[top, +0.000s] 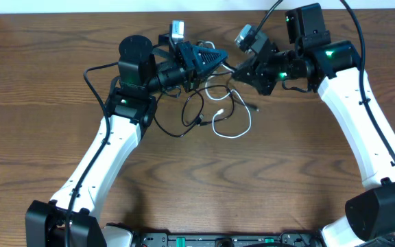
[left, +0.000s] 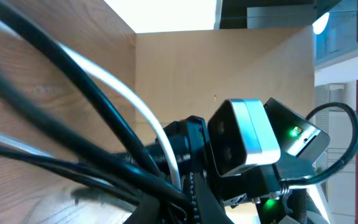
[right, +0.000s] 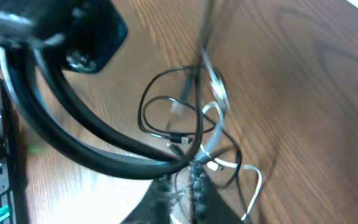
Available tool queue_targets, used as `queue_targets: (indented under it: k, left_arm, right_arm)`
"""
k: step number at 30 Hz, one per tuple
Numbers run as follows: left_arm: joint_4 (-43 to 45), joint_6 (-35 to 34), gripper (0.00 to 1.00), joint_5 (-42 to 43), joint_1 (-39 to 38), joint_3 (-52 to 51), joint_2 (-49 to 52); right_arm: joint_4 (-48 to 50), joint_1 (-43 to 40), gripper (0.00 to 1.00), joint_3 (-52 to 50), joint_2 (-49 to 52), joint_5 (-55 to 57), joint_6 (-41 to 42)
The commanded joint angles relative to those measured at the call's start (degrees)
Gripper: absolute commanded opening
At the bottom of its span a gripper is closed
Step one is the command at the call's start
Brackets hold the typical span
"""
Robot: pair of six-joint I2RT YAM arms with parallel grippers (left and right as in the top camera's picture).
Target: Untangle cables
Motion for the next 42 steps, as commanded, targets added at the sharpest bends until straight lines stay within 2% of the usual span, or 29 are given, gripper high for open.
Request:
queue_targets:
  k: [1,7,12,16,20,24,27,31,37,42]
  left_arm:
    - [0.5,-0.2,0.07,2.8,-0.1,0.4,-1.3]
    - [0.4,3.7,0.11,2.8,-0.1,0.4,-1.3]
    - [0.0,4.0,0.11,2.8,-0.1,0.4,-1.3]
    - [0.0,4.0,0.11,2.8,-0.1,0.4,-1.3]
    - [0.0,4.0,0.11,2.8,-0.1,0.4,-1.3]
    - [0.0,4.0,0.11,3.5,-0.1,0.4,-1.3]
    - [0.0,4.0,0.11,4.7,-0.1,0.4,-1.3]
    - [0.0,4.0,0.08,7.5,-0.1,0.4,-1.3]
    - [0.0,4.0,0.08,9.8,-0.1,0.4,-1.3]
    - [0.0,2.3,0.08,11.7,-0.1,0.4,-1.3]
  right_arm:
    - [1.0,0.2,0.01,0.0,0.6,0.3,1.1]
    - [2.9,0.2,0.01,0.0,0.6,-0.7,7.5]
    - [2.9,0.2,0.02,0.0,0.6,-6.9,7.4]
    - [2.9,0.2,0.19,0.0,0.6,-12.2,7.4]
    - [3.4,0.2,0.51,0.0,0.6,-13.4,7.4]
    - [5.9,0.2,0.61,0.0,0.6,-12.5,7.4]
    - [7.9,0.2,0.68,0.0,0.6,-6.3,8.9]
    - [8.2,0.2,0.71,0.0,0.6,0.7,9.9]
    - [9.1,0.2,0.73,0.0,0.6,0.7,9.9]
    - [9.8,0.4,0.68,0.0,0.6,-1.2,9.9]
